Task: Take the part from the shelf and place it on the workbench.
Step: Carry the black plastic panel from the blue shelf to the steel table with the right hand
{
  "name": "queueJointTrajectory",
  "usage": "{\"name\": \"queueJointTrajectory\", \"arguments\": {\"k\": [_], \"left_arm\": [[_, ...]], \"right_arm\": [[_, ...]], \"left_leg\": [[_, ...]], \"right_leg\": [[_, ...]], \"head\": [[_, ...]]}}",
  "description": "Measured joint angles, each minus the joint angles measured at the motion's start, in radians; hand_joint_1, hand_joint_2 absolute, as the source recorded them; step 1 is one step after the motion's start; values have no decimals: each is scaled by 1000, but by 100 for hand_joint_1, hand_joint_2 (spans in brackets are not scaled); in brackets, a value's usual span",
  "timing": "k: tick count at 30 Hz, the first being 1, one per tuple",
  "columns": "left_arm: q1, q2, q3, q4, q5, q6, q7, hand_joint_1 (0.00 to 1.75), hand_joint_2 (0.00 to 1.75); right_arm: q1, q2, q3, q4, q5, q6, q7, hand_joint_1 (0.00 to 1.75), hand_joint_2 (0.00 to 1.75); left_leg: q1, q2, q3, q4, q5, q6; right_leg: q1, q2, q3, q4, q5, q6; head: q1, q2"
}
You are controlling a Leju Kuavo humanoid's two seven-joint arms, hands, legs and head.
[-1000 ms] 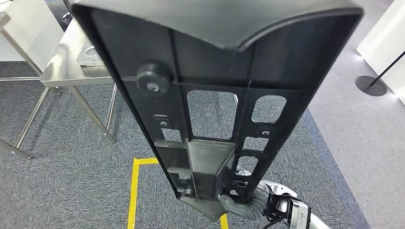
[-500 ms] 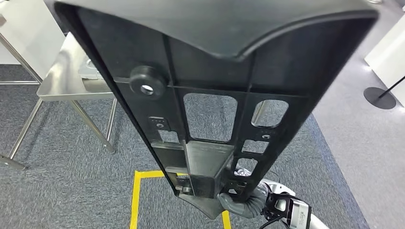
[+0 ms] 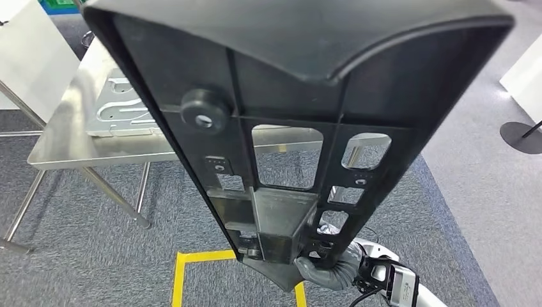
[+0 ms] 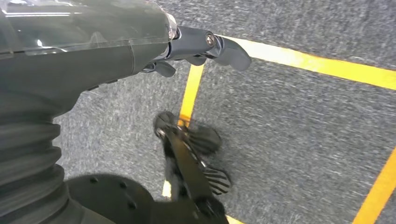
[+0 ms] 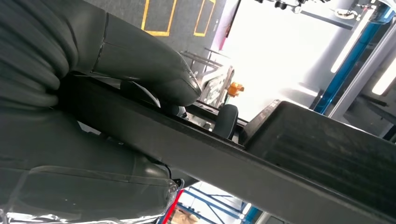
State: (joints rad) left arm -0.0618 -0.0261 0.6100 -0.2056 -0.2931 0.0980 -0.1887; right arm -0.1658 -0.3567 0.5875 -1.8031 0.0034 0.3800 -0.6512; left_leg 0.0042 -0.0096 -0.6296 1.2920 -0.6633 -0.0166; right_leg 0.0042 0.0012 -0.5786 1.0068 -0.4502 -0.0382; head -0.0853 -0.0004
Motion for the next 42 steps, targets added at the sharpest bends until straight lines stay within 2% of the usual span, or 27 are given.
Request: {"name": "queueJointTrajectory", "arguments": {"k": [1,2,4,5,6,7,9,11,14,15,16,17,19,20,21,23,25,27,29,31,32,33,35,36,37,40,42], "left_arm": [[1,0,0,0,0,0,0,0,175],[2,0,0,0,-1,0,0,0,175],[3,1,0,0,-2,-1,0,0,175],[3,2,1,0,-3,-1,0,0,175],[4,4,1,0,-4,-1,0,0,175],[4,5,1,0,-4,-1,-1,0,175],[5,6,2,0,-6,-1,-1,0,175],[4,7,2,0,-6,0,-3,0,175],[3,7,3,0,-4,0,-6,0,175],[4,7,4,0,-4,0,-8,0,175],[6,7,5,0,-3,-1,-9,0,175],[8,7,7,0,-3,-2,-9,0,175],[10,7,13,0,-3,-3,-10,0,175],[9,7,16,0,-3,-3,-10,0,175],[8,7,19,0,-3,-3,-11,0,175],[7,6,25,0,-1,-2,-14,0,175],[7,6,28,0,1,-2,-15,0,175],[5,5,32,0,2,-1,-16,0,175],[6,3,38,0,4,0,-16,0,175],[11,3,43,0,7,0,-16,0,175],[13,2,45,0,8,0,-16,0,175],[15,2,46,0,8,0,-16,0,175],[18,2,49,0,8,1,-16,0,175],[20,2,50,0,8,1,-16,0,175],[21,2,51,0,8,1,-16,0,175],[19,1,53,0,8,1,-18,0,175],[17,-1,56,0,6,1,-22,0,175]], "right_arm": [[1,0,0,0,0,0,0,175,175],[1,0,0,0,0,0,0,175,175],[2,0,0,0,-1,0,0,175,175],[2,0,0,0,-1,0,0,175,175],[3,0,0,0,-2,0,0,175,175],[4,0,0,0,-3,0,0,175,175],[6,0,0,-2,-4,1,0,175,175],[9,0,-1,-2,-4,1,0,175,175],[14,4,-1,-3,-3,2,0,175,175],[16,5,-1,-2,-3,1,0,175,175],[18,6,-2,-3,-2,0,0,175,175],[18,6,-4,-4,-2,-3,0,175,175],[18,6,-15,-11,-1,-8,0,175,175],[18,6,-22,-15,-2,-10,0,175,175],[19,7,-30,-21,-2,-12,0,175,175],[22,8,-45,-33,-2,-13,0,175,175],[25,6,-59,-46,-3,-13,0,175,175],[27,3,-68,-56,-3,-12,0,175,175],[30,2,-75,-62,-3,-11,0,175,175],[36,2,-79,-63,-1,-10,0,175,175],[38,2,-81,-63,0,-9,0,175,175],[40,2,-83,-63,1,-9,0,175,175],[42,2,-85,-63,3,-6,0,175,175],[43,2,-86,-63,4,-5,0,175,175],[45,2,-88,-63,6,-4,0,175,175],[47,2,-95,-66,19,-12,0,175,175],[48,6,-104,-66,34,-43,0,175,175]], "left_leg": [[-1,0,-12,-18,-4,4],[-3,0,-12,-63,23,10],[-14,-2,11,-186,132,26],[-19,-5,21,-230,165,34],[-24,-8,28,-255,182,40],[-25,-10,33,-264,180,45],[-20,-11,56,-282,198,55],[-15,-10,78,-294,217,63],[-14,-9,89,-294,205,65],[-14,-10,92,-294,199,63],[-13,-10,99,-293,192,62],[-13,-10,109,-293,185,59],[-11,-10,129,-294,167,52],[-11,-10,136,-296,160,47],[-10,-10,139,-301,153,41],[-10,-8,149,-303,150,26],[-10,-5,153,-280,146,15],[-8,-2,100,-181,125,7],[-7,-1,5,-44,81,4],[-7,-1,-61,4,49,5],[-8,-1,-72,-22,60,7],[-8,-1,-70,-74,95,11],[-13,-1,-57,-199,215,19],[-16,-2,-50,-236,258,23],[-18,-3,-46,-257,283,27],[-15,-4,-14,-276,275,42],[-12,-5,15,-289,263,52]], "right_leg": [[2,2,16,0,-12,-1],[4,3,34,0,-24,-1],[6,5,65,-1,-47,1],[7,7,76,-2,-57,5],[7,9,83,-5,-66,10],[7,12,88,-1,-65,16],[7,14,92,15,-62,26],[5,11,72,71,-86,35],[-8,6,-38,233,-165,50],[-13,5,-70,265,-172,53],[-16,4,-85,262,-158,56],[-19,3,-84,226,-124,58],[-20,-4,-52,102,-27,56],[-16,-8,-41,52,-1,52],[-12,-11,-35,22,14,45],[-6,-12,-30,4,5,30],[-9,-9,-7,-6,1,17],[-10,-9,22,-11,-13,6],[-7,-10,47,-12,-34,1],[-5,-6,76,-12,-58,0],[-4,-4,94,-12,-72,1],[-4,-3,113,-13,-86,2],[-2,0,148,-13,-116,7],[-1,2,160,-15,-130,11],[0,4,171,-16,-138,17],[-1,6,168,19,-122,31],[-4,4,105,124,-116,39]], "head": [[0,0],[0,0],[0,0],[0,0],[0,0],[0,0],[0,0],[0,0],[0,0],[0,0],[0,0],[0,0],[0,0],[1,0],[1,0],[2,0],[1,0],[1,0],[1,0],[1,0],[1,0],[1,0],[1,0],[1,0],[1,0],[1,0],[1,0]]}}
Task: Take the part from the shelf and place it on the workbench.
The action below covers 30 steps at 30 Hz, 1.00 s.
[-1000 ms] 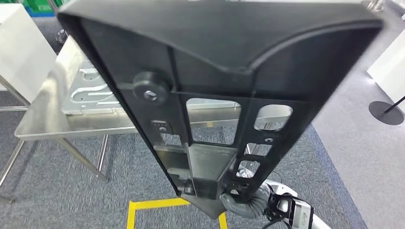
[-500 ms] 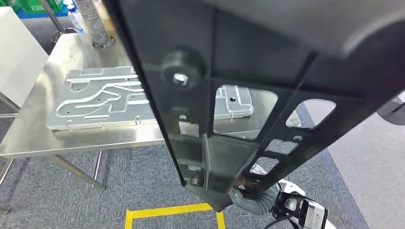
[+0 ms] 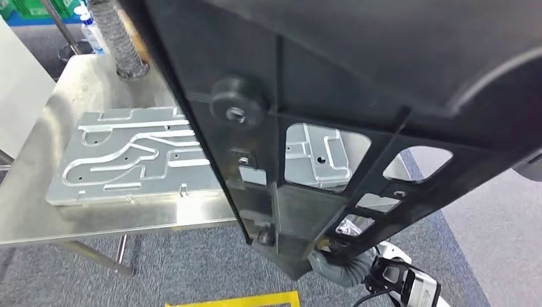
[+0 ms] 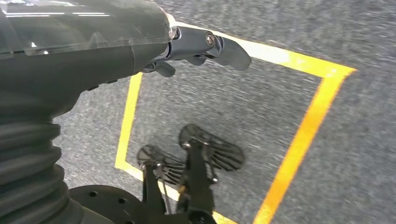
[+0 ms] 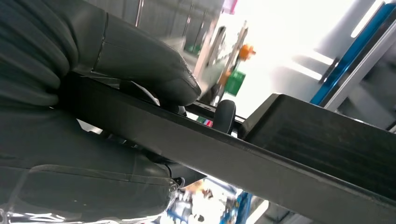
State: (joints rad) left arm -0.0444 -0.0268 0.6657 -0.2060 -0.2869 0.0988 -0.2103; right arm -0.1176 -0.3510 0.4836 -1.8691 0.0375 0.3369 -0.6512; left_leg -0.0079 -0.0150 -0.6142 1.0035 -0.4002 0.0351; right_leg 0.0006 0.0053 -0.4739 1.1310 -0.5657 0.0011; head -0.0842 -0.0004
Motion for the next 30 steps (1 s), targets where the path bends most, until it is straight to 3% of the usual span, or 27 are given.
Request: {"name": "queueJointTrajectory", "arguments": {"k": [1,3,4,5,6,8,9,10,13,15,17,19,20,21,23,24,25,27,30], "left_arm": [[0,0,3,0,-2,0,-3,0,175],[0,-1,11,0,-5,2,-10,0,175],[0,-2,14,0,-6,3,-14,0,175],[0,-2,17,0,-6,3,-17,0,175],[1,-3,20,0,-8,3,-20,0,175],[1,-6,25,0,-12,3,-23,0,175],[0,-6,27,0,-15,3,-23,0,175],[-2,-7,30,0,-17,3,-24,0,175],[-7,-8,38,0,-18,3,-25,0,175],[-8,-10,40,0,-19,3,-25,0,175],[-10,-12,41,0,-21,3,-26,0,175],[-8,-12,42,0,-29,1,-29,0,175],[-8,-12,42,0,-35,0,-31,0,175],[-7,-12,43,0,-41,-2,-32,0,175],[-12,-12,46,0,-52,-3,-33,0,175],[-16,-12,47,0,-58,-4,-33,0,175],[-20,-12,47,0,-62,-4,-33,0,175],[-27,-12,49,0,-70,-4,-33,0,175],[-35,-13,57,0,-79,-5,-34,0,175]], "right_arm": [[0,3,-9,3,10,-30,0,175,175],[-11,12,-41,28,40,-114,0,175,175],[-22,19,-69,52,62,-164,1,175,175],[-35,25,-102,79,87,-214,2,175,175],[-52,31,-135,106,117,-263,4,175,175],[-89,41,-195,161,180,-348,8,175,175],[-107,45,-216,186,202,-375,10,175,175],[-122,49,-237,208,216,-392,11,175,175],[-143,57,-273,244,232,-404,11,175,175],[-152,58,-282,257,235,-406,10,175,175],[-160,59,-289,269,270,-443,22,175,175],[-182,62,-294,294,394,-568,76,175,175],[-208,65,-296,317,496,-652,124,175,175],[-247,68,-297,348,623,-730,182,175,175],[-342,69,-287,420,893,-825,301,175,175],[-390,67,-273,456,1022,-839,353,175,175],[-433,65,-252,491,1134,-837,395,175,175],[-508,60,-186,563,1313,-806,457,175,175],[-590,61,-50,667,1431,-762,496,175,175]], "left_leg": [[0,0,13,-2,-9,3],[0,-1,37,-3,-29,3],[1,-3,51,-3,-40,3],[1,-4,67,-3,-52,2],[1,-5,84,-2,-65,0],[1,-6,110,-1,-89,-6],[1,-8,116,-1,-99,-12],[1,-9,118,-1,-105,-18],[3,-7,122,3,-112,-36],[5,-3,97,61,-130,-43],[7,0,23,186,-176,-48],[8,1,-53,284,-215,-50],[8,2,-71,288,-205,-50],[8,2,-70,254,-172,-47],[3,4,-32,117,-75,-36],[-1,7,-14,57,-46,-31],[-5,9,-3,19,-30,-26],[-11,10,-1,0,-24,-18],[-3,2,12,-25,3,-6]], "right_leg": [[-3,-1,-46,63,-16,5],[-10,-1,-131,143,-85,15],[-13,-1,-158,148,-114,18],[-17,-2,-173,127,-119,20],[-19,-3,-178,84,-91,21],[-20,-6,-176,-31,49,17],[-17,-7,-175,-71,110,12],[-13,-8,-177,-93,152,6],[-9,-7,-169,-108,163,-14],[-11,-8,-151,-119,158,-25],[-7,-10,-141,-122,150,-33],[-2,-9,-137,-121,142,-38],[0,-7,-134,-119,138,-40],[2,-3,-132,-117,135,-41],[3,2,-126,-112,129,-40],[3,4,-125,-111,127,-38],[3,4,-124,-111,127,-34],[2,3,-125,-114,127,-24],[3,-5,-135,-89,103,-13]], "head": [[0,0],[0,0],[0,0],[0,0],[0,0],[0,0],[0,0],[1,0],[1,0],[1,0],[1,0],[1,0],[1,0],[1,0],[1,0],[1,0],[1,0],[1,0],[1,0]]}}
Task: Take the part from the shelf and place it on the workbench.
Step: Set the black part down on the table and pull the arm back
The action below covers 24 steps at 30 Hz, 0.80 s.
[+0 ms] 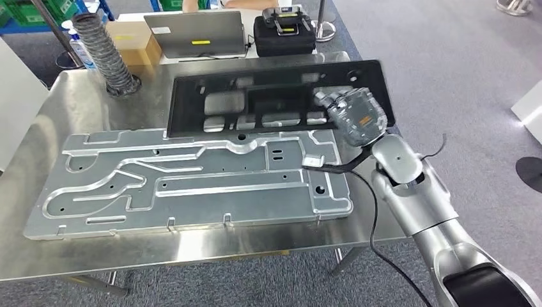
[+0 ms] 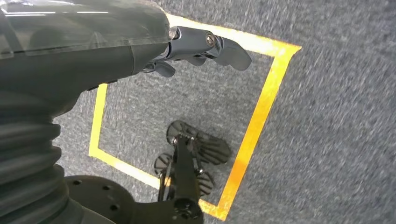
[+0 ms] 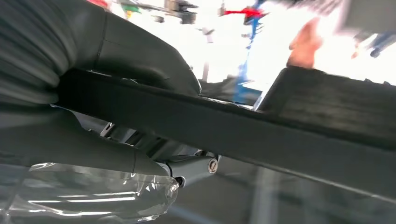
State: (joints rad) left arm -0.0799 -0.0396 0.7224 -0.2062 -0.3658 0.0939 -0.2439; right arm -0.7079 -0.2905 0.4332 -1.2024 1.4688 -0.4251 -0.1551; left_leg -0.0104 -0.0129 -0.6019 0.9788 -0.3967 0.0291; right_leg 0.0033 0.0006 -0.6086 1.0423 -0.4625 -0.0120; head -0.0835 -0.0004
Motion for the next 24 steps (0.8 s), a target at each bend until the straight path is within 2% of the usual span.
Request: {"name": "queueJointTrajectory", "arguments": {"k": [1,3,4,5,6,8,9,10,13,15,16,18,19,20,21,22,24], "left_arm": [[-3,0,3,0,-3,-1,-1,0,175],[-6,-1,7,0,-8,-5,-3,0,175],[-6,-1,9,0,-10,-7,-5,0,175],[-6,-2,10,0,-12,-10,-7,0,175],[-5,-3,12,0,-14,-13,-11,0,175],[-5,-4,15,0,-21,-22,-21,0,175],[-4,-4,17,0,-25,-26,-27,0,175],[-3,-4,18,0,-30,-31,-34,0,175],[2,-4,23,0,-42,-40,-54,0,175],[4,-5,26,0,-50,-45,-66,0,175],[3,-5,27,0,-54,-46,-69,0,175],[1,-6,30,0,-60,-45,-71,0,175],[2,-6,31,0,-61,-43,-72,0,175],[4,-6,33,0,-62,-41,-72,0,175],[5,-6,33,0,-63,-40,-72,0,175],[6,-7,34,0,-63,-39,-72,0,175],[4,-7,35,0,-63,-38,-72,0,175]], "right_arm": [[-19,4,45,33,5,12,1,175,175],[-45,18,120,91,-6,35,-7,175,175],[-54,28,156,120,-15,49,-16,175,175],[-61,38,189,149,-23,61,-26,175,175],[-67,48,225,181,-33,73,-37,175,175],[-85,59,296,238,-51,93,-54,175,175],[-97,63,328,264,-58,102,-59,175,175],[-110,68,358,290,-65,113,-62,175,175],[-138,76,426,363,-97,142,-80,175,175],[-147,76,447,410,-152,152,-120,175,175],[-150,75,451,434,-189,154,-146,175,175],[-155,72,453,477,-264,158,-195,175,175],[-155,70,453,496,-296,161,-212,175,175],[-155,70,453,513,-320,163,-222,175,175],[-154,70,452,526,-335,164,-227,175,175],[-155,70,452,537,-344,165,-230,175,175],[-157,70,452,553,-351,168,-231,175,175]], "left_leg": [[4,-4,4,-7,6,2],[4,-12,4,-9,8,4],[6,-17,4,-8,7,2],[8,-22,4,-6,5,0],[11,-28,4,-3,3,-3],[19,-39,3,11,-8,-15],[21,-43,-1,21,-14,-22],[21,-46,-6,29,-19,-30],[21,-50,-17,34,-21,-47],[24,-40,-27,58,-39,-56],[24,-30,-45,98,-63,-60],[23,-11,-108,231,-128,-64],[23,-7,-139,293,-150,-64],[22,-6,-156,327,-156,-62],[22,-6,-154,321,-142,-60],[21,-6,-131,275,-112,-56],[16,-11,-58,134,-51,-45]], "right_leg": [[-2,-2,-18,42,-26,3],[-9,-2,-73,168,-87,10],[-14,-3,-98,222,-103,14],[-20,-3,-110,246,-100,19],[-25,-3,-108,235,-81,24],[-34,-6,-57,122,-11,33],[-34,-9,-30,63,11,36],[-33,-12,-10,20,21,35],[-26,-16,-2,-2,9,17],[-25,-24,2,-9,10,4],[-24,-29,5,-12,10,-3],[-17,-39,10,-13,7,-11],[-13,-42,12,-13,6,-14],[-10,-45,15,-13,5,-15],[-8,-45,18,-13,4,-16],[-6,-46,21,-13,2,-16],[-4,-45,29,-12,-1,-13]], "head": [[0,0],[0,0],[0,0],[0,0],[0,0],[0,0],[0,0],[0,0],[0,0],[0,0],[0,0],[-1,0],[-1,0],[0,0],[0,0],[0,0],[0,0]]}}
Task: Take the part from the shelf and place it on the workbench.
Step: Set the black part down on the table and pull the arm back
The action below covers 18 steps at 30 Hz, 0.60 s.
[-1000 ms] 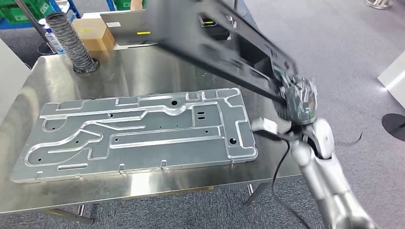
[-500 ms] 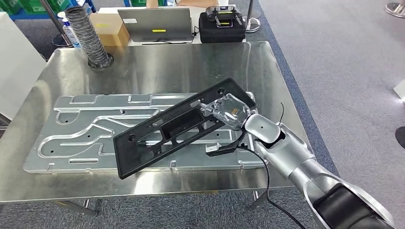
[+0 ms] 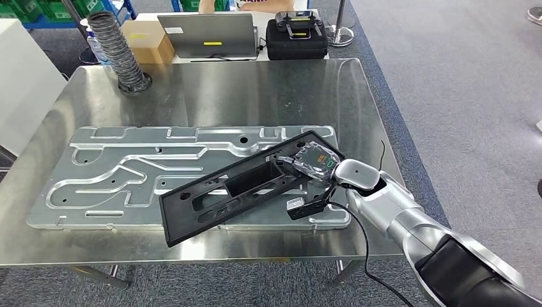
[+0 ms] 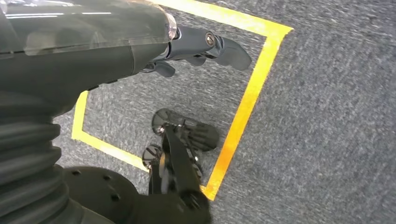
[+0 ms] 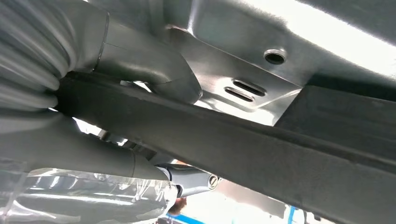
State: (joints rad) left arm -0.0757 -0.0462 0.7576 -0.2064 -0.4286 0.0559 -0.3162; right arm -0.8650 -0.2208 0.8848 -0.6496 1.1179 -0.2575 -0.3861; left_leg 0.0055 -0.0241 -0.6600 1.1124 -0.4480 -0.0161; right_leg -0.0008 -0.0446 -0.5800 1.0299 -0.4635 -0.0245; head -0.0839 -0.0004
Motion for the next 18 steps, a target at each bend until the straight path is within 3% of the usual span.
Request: {"name": "queueJointTrajectory", "arguments": {"k": [1,3,5,7,10,11,12,13,15,17,18], "left_arm": [[-1,0,1,0,0,2,0,0,175],[-2,0,3,0,0,6,-1,0,175],[-2,-1,8,0,0,10,-3,0,175],[-5,-3,13,0,0,11,-8,0,175],[-9,-4,22,0,-1,18,-14,0,175],[-9,-5,23,0,-2,23,-14,0,175],[-8,-5,24,0,-3,26,-13,0,175],[-8,-6,25,0,-3,28,-13,0,175],[-8,-8,27,0,-6,33,-13,0,175],[-9,-9,28,0,-13,43,-11,0,175],[-8,-9,28,0,-17,49,-10,0,131]], "right_arm": [[-2,0,0,7,-4,5,4,175,175],[-7,0,-1,18,-13,20,25,175,175],[-11,0,-2,28,-22,30,61,87,87],[-12,0,-5,39,-27,25,98,0,0],[-8,1,-8,56,-37,9,129,0,0],[-8,1,-10,59,-41,7,131,0,0],[-7,1,-11,62,-43,7,132,0,0],[-8,1,-13,64,-45,7,132,0,0],[-11,2,-16,67,-46,4,135,0,0],[-15,7,-18,69,-49,-8,143,0,0],[-16,10,-20,70,-53,-18,147,0,0]], "left_leg": [[-3,-3,26,-53,17,6],[-11,-7,43,-90,24,17],[-10,-6,49,-100,31,29],[-5,-9,56,-112,42,41],[-5,-12,52,-116,49,49],[-5,-13,51,-115,50,49],[-5,-14,51,-114,50,49],[-5,-15,51,-113,50,48],[-5,-17,50,-108,49,44],[-9,-17,45,-103,50,35],[-10,-17,42,-102,52,29]], "right_leg": [[1,1,4,0,-2,4],[2,2,11,-2,-6,15],[0,3,14,-4,-8,26],[-3,13,-1,36,-39,32],[-10,32,-79,221,-138,37],[-12,33,-96,265,-151,39],[-14,33,-95,271,-144,41],[-16,33,-77,238,-119,41],[-19,25,-4,100,-54,38],[-13,13,41,3,-26,32],[-9,9,46,-11,-28,29]], "head": [[0,0],[0,0],[0,0],[0,0],[0,0],[0,0],[0,0],[0,0],[0,0],[0,0],[0,0]]}}
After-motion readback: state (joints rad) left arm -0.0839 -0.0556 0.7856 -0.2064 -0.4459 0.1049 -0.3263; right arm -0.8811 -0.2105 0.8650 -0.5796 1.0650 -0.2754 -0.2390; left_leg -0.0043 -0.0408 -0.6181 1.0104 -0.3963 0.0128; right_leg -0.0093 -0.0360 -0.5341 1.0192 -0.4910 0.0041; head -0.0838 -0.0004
